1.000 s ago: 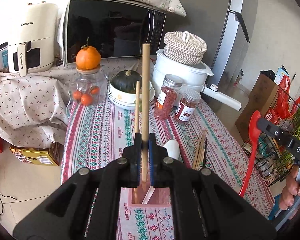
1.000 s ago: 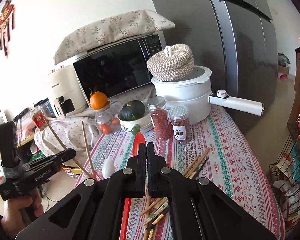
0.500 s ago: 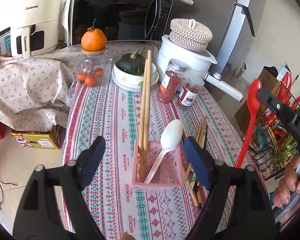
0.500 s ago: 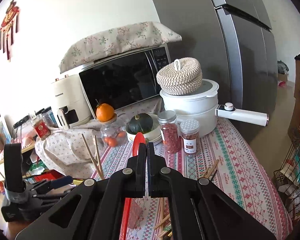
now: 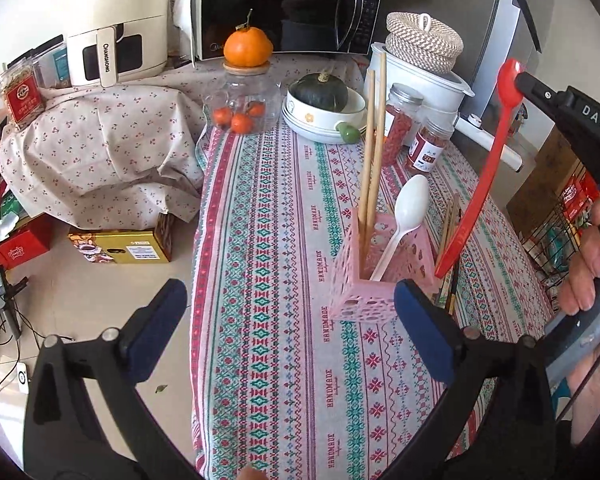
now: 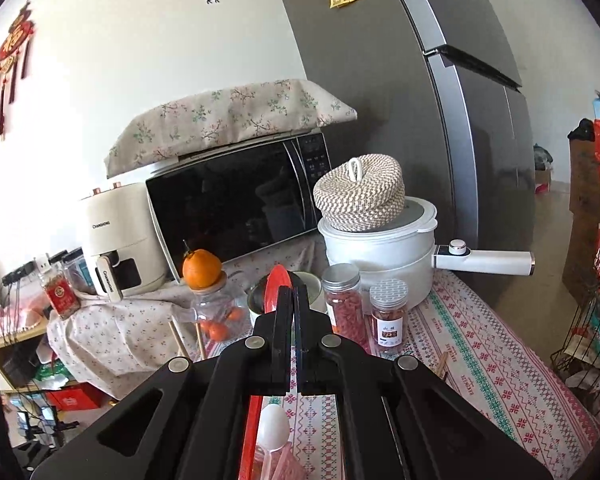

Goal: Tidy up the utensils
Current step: 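Lower the red spoon into the pink basket and open the right tool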

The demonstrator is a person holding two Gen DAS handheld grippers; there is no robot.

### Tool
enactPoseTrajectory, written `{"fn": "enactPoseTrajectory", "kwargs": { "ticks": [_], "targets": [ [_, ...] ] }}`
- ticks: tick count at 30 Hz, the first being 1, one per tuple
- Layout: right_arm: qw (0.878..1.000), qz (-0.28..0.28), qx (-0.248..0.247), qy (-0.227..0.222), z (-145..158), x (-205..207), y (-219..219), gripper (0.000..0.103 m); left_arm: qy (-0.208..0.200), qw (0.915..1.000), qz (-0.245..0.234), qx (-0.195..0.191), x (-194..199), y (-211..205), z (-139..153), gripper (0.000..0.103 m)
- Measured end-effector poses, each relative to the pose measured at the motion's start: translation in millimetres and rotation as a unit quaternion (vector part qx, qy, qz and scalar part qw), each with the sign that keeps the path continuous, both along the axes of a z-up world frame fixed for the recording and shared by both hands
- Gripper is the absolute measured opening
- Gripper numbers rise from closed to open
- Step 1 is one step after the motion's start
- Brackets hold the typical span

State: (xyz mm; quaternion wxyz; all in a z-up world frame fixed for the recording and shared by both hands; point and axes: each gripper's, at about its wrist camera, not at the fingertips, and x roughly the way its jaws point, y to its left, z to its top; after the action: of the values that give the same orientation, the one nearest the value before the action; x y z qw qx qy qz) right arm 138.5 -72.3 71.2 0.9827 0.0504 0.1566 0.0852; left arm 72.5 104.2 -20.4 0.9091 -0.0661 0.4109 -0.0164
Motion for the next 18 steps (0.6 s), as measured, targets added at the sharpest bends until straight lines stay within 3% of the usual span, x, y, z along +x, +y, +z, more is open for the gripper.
{"fn": "enactPoseTrajectory", "kwargs": {
  "ticks": [7,13,15,17,18],
  "targets": [
    [0.999,-0.012,-0.04,-0.009,-16.8,11.1,20.1,0.0,0.001,1.0,0.002,-0.004,-4.7,7.4,-0.3,0.103],
    [0.998,0.014,-0.049,0.043,-36.1,20.5,22.5,0.003,0.0,1.0,0.002,-0.001,-5.2,6.2,-1.8,0.103],
    [0.996,0.033,-0.04,0.069,-37.7,22.7,19.7,0.01,0.0,1.0,0.002,0.0,-4.9,5.5,-2.6,0.103],
    [0.996,0.039,-0.03,0.08,-36.7,20.2,13.2,0.034,0.0,1.0,0.0,-0.003,-4.8,3.6,-3.1,0.103],
    [0.996,0.041,-0.022,0.08,-35.1,17.7,8.6,0.04,0.0,1.0,-0.001,-0.003,-4.8,2.0,-3.1,0.103]
  ]
}}
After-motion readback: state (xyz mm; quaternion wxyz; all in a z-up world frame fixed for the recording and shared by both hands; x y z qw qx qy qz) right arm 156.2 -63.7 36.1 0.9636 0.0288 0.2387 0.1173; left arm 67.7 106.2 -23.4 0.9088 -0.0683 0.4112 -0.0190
